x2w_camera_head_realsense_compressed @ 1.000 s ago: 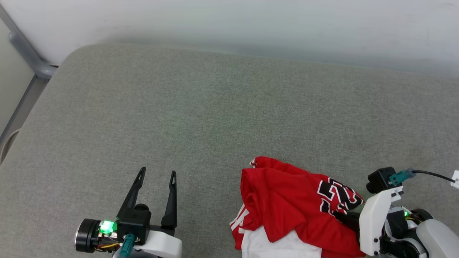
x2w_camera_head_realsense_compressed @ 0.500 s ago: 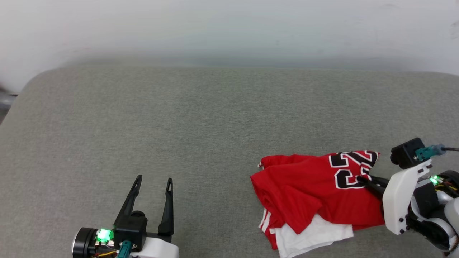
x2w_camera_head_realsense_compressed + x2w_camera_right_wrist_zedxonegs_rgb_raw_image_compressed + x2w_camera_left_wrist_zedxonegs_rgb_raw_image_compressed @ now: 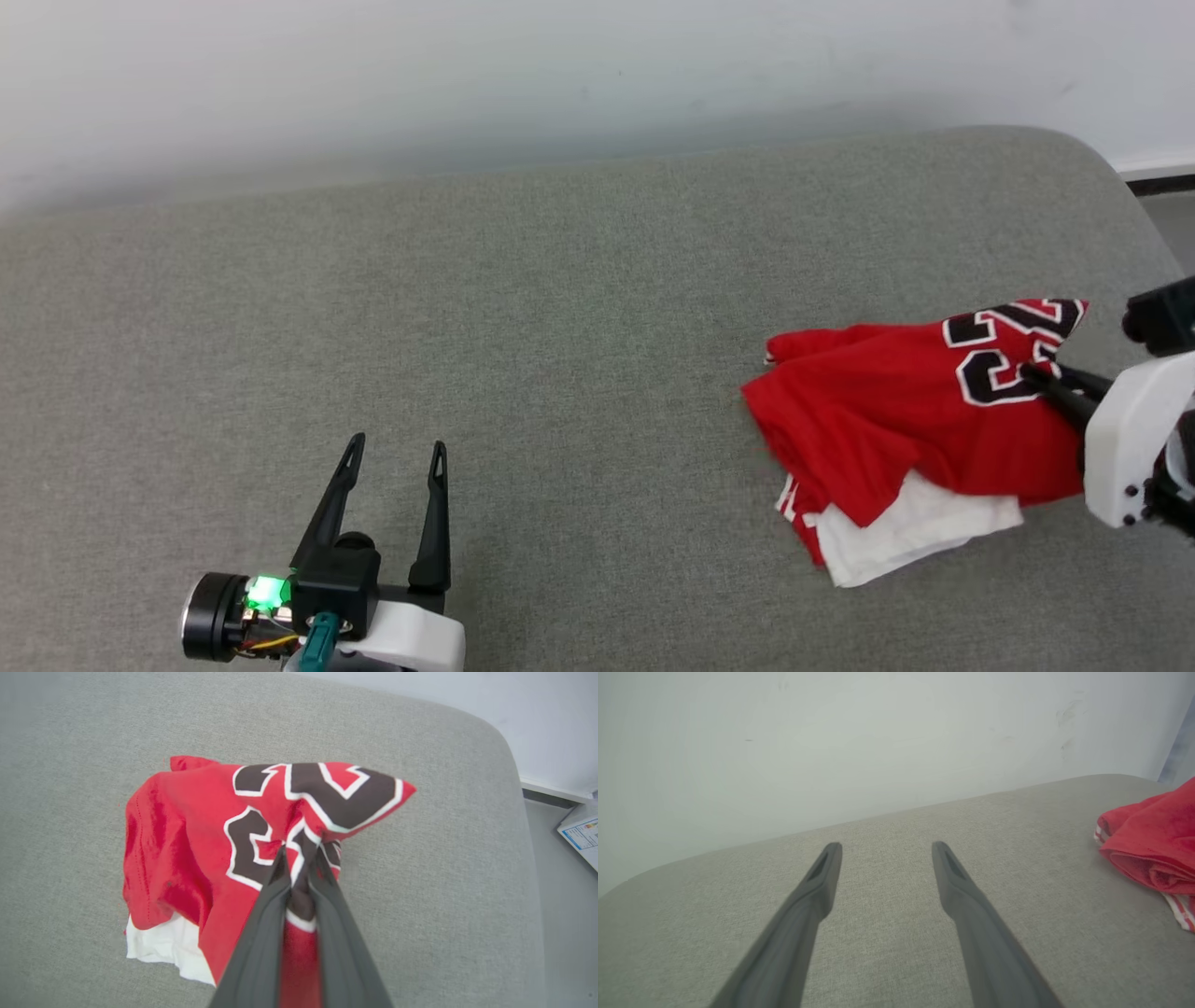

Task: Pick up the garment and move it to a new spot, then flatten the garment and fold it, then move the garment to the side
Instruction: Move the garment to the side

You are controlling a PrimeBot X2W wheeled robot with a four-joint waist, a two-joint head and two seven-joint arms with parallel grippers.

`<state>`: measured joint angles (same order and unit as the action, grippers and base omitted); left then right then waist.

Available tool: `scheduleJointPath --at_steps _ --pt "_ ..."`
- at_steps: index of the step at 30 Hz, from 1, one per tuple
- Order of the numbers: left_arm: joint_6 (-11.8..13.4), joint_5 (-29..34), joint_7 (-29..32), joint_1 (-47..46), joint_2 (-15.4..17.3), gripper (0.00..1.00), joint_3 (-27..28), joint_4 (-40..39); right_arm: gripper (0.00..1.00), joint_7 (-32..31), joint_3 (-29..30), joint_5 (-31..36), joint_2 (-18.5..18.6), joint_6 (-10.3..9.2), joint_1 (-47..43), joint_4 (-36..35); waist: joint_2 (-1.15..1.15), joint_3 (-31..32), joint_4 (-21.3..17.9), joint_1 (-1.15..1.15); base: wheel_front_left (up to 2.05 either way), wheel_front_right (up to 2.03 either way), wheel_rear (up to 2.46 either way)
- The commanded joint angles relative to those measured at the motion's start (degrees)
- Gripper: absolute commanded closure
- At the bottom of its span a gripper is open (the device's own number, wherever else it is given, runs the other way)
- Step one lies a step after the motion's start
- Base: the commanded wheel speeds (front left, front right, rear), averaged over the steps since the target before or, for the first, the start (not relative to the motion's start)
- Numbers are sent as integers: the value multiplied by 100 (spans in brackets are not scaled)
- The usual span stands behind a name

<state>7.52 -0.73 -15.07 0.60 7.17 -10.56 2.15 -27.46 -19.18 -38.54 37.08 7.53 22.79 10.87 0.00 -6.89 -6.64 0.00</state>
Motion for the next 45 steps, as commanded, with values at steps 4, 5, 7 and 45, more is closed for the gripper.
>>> scheduleJointPath --at_steps 4,5,7,45 --pt "-21 52 -12 -232 57 0 1 -80 100 92 285 126 147 -9 387 320 0 -397 -1 0 0 0 0" --pt "-19 50 -12 -266 65 0 2 -100 100 101 335 172 189 -9 469 410 0 -474 14 0 0 0 0" --pt "-28 52 -12 -364 93 0 15 -131 100 121 463 238 299 -9 645 611 0 -648 69 0 0 0 0" --pt "138 -22 -12 -513 117 0 -5 -211 0 1757 2282 1878 448 -9 1297 2545 0 -678 620 0 0 0 0"
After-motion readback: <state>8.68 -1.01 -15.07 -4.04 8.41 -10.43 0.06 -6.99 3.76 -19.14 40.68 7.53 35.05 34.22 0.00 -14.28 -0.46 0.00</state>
